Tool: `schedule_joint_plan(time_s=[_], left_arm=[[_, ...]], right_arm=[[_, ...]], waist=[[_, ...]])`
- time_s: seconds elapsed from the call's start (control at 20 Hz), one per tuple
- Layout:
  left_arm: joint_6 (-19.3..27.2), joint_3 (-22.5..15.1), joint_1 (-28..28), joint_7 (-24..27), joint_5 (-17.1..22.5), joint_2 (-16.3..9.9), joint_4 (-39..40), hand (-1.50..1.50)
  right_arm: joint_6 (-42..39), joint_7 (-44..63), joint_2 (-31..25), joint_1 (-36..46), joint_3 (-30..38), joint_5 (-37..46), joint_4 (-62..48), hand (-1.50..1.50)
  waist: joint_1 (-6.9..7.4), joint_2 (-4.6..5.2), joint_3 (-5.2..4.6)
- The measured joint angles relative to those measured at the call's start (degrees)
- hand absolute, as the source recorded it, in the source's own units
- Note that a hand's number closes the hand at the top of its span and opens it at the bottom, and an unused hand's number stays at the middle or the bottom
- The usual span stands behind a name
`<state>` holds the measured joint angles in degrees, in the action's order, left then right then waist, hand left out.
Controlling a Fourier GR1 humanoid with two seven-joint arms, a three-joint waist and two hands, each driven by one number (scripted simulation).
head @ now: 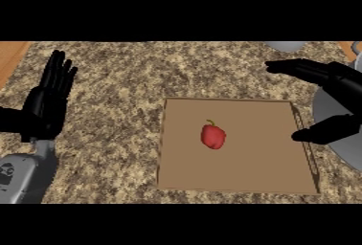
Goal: Pick the bell pepper from the tray and place it in the pot
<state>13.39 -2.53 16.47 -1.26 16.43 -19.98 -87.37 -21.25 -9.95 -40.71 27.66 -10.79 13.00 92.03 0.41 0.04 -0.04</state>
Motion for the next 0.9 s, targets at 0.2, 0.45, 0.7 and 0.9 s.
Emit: schedule_joint_plan(time_s=[0.2, 0.45, 0.7, 0.9], left_arm=[[-0.44, 0.51, -0.37, 0.16, 0.06, 0.25, 0.19, 0.0], [-0.71, 0.8, 0.21, 0.4, -0.63, 0.94, 1.05, 0.0], [-0.43, 0.76, 0.33, -0.19, -1.76, 1.88, 0.15, 0.0], [-0.98, 1.01, 0.77, -0.07, -2.5, 2.64, 0.8, 0.0]], right_arm=[[-4.71, 6.79, -0.93, 1.9, -4.72, 3.9, 3.75, -1.5], [-10.74, 18.22, 2.57, 5.56, -9.82, 6.67, 7.97, -1.5], [-14.66, 26.49, 8.84, 8.06, -13.65, 9.92, 6.35, -1.5], [-16.8, 31.49, 13.82, 9.25, -14.89, 12.66, 3.75, -1.5]], waist=[[-0.12, -0.12, -0.04], [-0.19, -0.14, -0.04], [-0.06, -0.09, -0.02], [-0.13, -0.06, 0.0]])
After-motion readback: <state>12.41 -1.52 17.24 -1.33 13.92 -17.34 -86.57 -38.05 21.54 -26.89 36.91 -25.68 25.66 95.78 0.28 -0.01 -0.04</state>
